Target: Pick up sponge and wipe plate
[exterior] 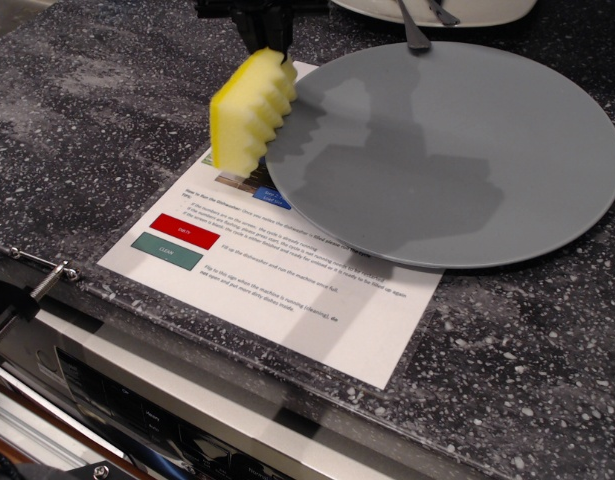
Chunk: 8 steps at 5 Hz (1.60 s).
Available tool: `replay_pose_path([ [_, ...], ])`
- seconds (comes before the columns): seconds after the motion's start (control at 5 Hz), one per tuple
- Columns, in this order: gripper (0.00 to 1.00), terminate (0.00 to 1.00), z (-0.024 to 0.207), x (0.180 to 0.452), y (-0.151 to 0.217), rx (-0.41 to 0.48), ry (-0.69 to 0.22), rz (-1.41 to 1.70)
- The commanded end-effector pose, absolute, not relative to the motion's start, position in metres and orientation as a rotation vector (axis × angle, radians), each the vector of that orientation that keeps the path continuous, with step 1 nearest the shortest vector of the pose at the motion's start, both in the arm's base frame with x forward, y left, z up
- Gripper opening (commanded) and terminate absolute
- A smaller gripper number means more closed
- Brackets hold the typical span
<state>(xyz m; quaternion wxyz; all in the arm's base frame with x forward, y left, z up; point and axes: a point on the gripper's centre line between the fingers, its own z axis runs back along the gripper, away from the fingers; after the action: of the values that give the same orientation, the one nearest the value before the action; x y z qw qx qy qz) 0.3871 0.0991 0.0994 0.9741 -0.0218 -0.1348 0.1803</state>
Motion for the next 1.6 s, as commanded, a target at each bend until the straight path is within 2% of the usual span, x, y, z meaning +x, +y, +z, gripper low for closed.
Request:
replay_pose_path([
  [0.0,0.0,0.0,0.133,0.413,0.073,-0.043,-0.392,0.447],
  [0.2,0.0,0.0,0.134,0.418,0.068,-0.023,-0.414,0.465],
  [0.4,0.0,0.0,0.126,0.421,0.064,0.015,-0.386,0.462],
  [0.6,0.0,0.0,0.112,0.43,0.059,0.084,-0.411,0.477],
  [1.2,0.0,0.0,0.147,0.445,-0.003,-0.015,-0.331,0.521],
  [1.4,0.0,0.0,0.135,0.45,-0.025,-0.006,-0.357,0.504],
])
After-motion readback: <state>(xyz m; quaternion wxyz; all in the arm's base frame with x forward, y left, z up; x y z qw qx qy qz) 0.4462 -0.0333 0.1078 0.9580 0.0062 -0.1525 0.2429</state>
